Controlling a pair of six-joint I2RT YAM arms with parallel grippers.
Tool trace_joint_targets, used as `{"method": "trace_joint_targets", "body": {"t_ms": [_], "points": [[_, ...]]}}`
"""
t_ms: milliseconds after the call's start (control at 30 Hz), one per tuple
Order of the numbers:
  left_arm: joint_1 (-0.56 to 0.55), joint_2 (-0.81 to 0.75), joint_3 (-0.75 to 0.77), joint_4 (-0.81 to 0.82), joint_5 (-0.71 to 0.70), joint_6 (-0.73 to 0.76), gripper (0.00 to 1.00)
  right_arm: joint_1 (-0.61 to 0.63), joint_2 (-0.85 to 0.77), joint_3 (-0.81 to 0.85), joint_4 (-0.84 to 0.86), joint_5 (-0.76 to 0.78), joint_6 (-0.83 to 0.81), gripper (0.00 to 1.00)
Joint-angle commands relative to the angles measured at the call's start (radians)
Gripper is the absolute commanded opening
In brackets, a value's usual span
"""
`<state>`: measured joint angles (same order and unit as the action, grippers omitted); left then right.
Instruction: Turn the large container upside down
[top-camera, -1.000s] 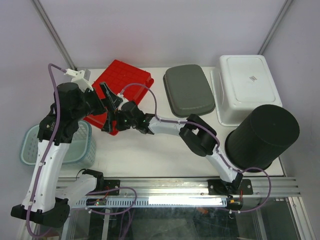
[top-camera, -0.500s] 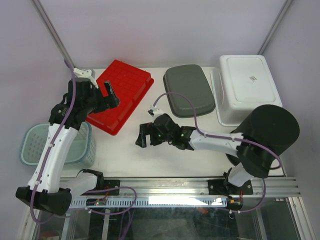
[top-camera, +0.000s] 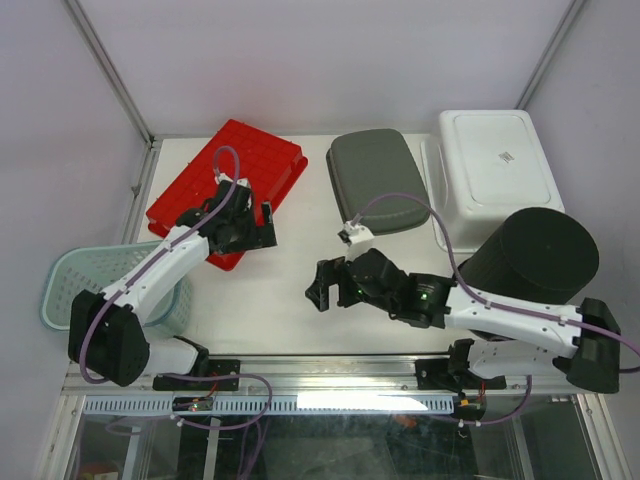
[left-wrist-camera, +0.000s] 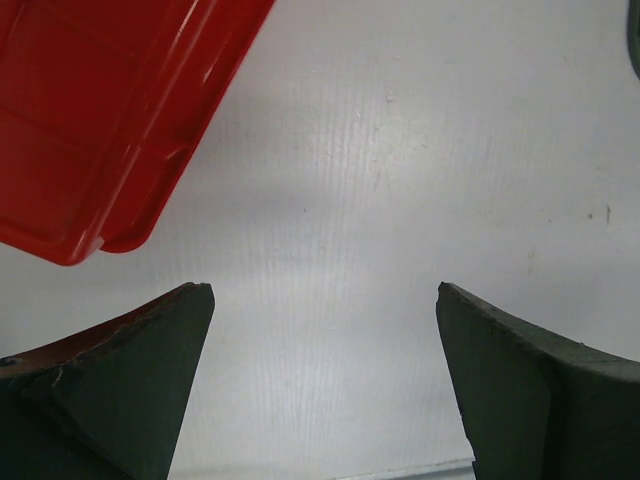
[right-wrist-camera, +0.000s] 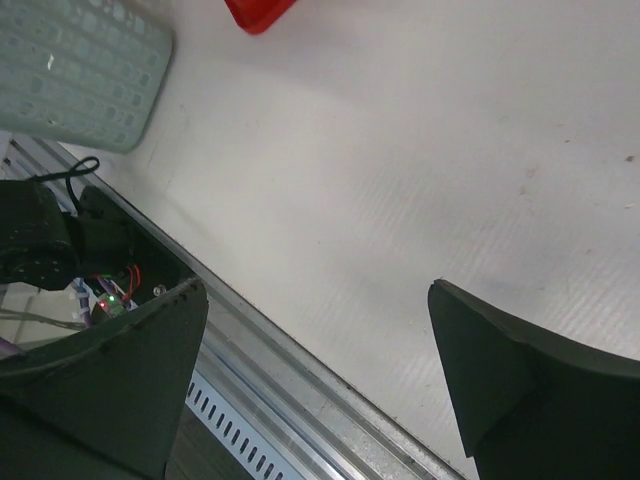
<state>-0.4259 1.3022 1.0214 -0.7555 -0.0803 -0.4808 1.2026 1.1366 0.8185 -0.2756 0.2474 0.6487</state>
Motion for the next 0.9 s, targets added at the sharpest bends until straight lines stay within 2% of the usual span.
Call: {"method": "trace_joint_targets", "body": {"t_ms": [0, 200, 300, 400, 467, 733, 867], "points": [[-0.002, 0.071, 0.013, 0.132, -0.087, -0.027, 0.99, 0.007, -0.123, -0.012, -0.016, 0.149, 0.006, 0.96], [-0.003, 0.092, 0.008, 0.135, -0.211, -0.103, 0.95, 0.007, -0.171, -0.014, -0.063, 0.188, 0.010, 0.97], [-0.040, 0.075, -0.021, 0.159, -0.292, -0.224, 0.87, 0.006, -0.163, -0.021, -0.052, 0.183, 0.014, 0.97], [-0.125, 0.088, -0.036, 0.162, -0.440, -0.359, 0.76, 0.006, -0.140, -0.013, -0.046, 0.167, 0.016, 0.97], [-0.142, 0.115, -0.043, 0.161, -0.501, -0.449, 0.73, 0.006, -0.130, -0.005, -0.051, 0.155, 0.020, 0.97], [-0.144, 0.286, 0.061, 0.001, -0.714, -0.735, 0.71, 0.006, -0.147, -0.018, -0.065, 0.144, 0.032, 0.97], [-0.140, 0.374, 0.131, -0.098, -0.792, -0.806, 0.70, 0.006, -0.161, -0.026, -0.072, 0.153, 0.035, 0.97]]}}
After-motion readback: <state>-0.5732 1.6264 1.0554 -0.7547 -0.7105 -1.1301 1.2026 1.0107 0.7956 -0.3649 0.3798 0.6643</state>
